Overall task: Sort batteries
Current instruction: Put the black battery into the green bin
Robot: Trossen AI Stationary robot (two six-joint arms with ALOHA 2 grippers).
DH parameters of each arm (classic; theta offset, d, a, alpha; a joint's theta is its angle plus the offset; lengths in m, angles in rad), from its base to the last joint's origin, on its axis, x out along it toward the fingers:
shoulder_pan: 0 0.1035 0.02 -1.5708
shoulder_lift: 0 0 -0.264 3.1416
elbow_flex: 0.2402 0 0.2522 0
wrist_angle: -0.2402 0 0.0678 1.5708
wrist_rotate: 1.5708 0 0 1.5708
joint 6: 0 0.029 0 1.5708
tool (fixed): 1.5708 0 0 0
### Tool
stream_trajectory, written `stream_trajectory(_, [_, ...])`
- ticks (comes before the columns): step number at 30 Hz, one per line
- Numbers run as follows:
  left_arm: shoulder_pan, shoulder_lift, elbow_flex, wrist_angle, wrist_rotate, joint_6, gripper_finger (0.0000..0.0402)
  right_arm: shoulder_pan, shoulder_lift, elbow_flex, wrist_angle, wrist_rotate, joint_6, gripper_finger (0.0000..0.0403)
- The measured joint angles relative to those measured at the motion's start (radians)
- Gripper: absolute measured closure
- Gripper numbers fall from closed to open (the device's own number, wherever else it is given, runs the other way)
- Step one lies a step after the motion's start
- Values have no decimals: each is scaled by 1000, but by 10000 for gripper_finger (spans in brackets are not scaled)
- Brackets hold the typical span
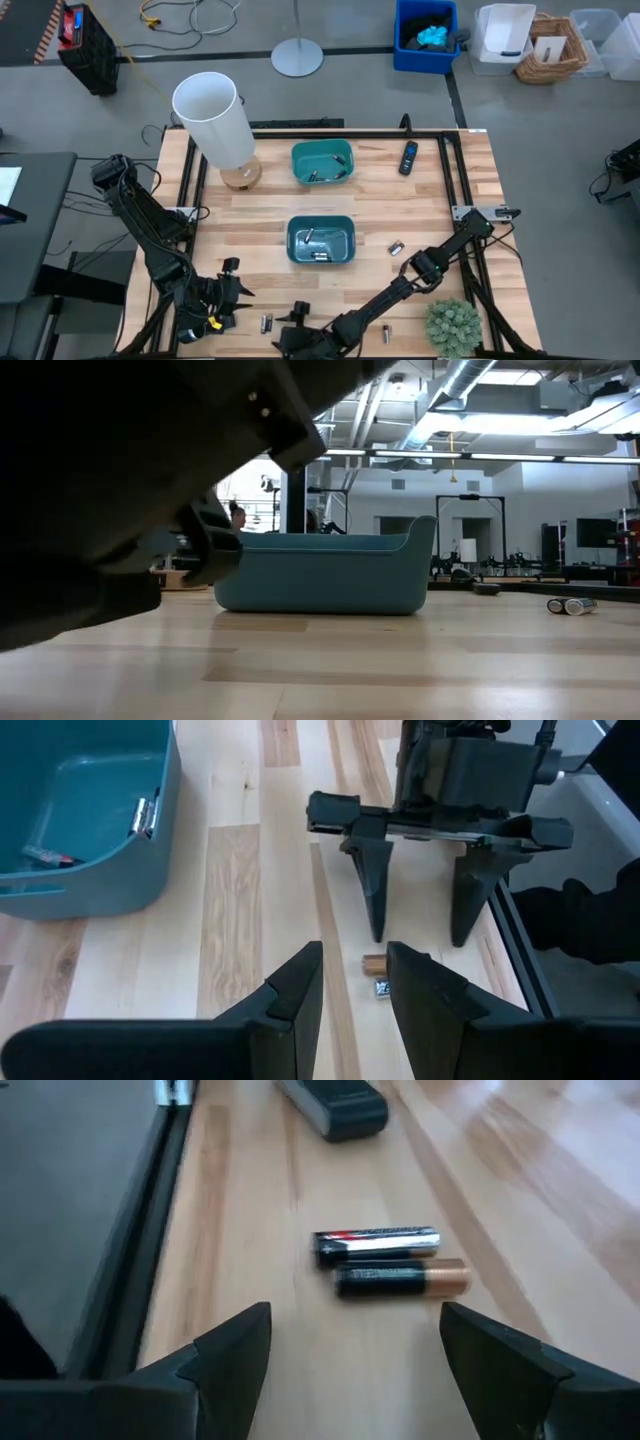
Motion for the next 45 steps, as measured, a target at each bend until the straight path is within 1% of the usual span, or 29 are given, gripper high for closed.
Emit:
stream_trajectory(5, [0,0,0,-1,0,0,294,-6,0,0,-9,22,22,97])
stream_trajectory(11, [0,0,0,-3,0,0,294,-25,0,0,-11,25,30,97])
stream_trajectory(28, [0,0,0,-4,-3,5,294,-50,0,0,0,5,31,97])
stream_trajectory(38, [0,0,0,-4,-5,4,294,-72,0,0,3,-58,30,97])
stream_trajectory(45, [0,0,0,-4,-5,4,294,-80,0,0,3,-72,29,97])
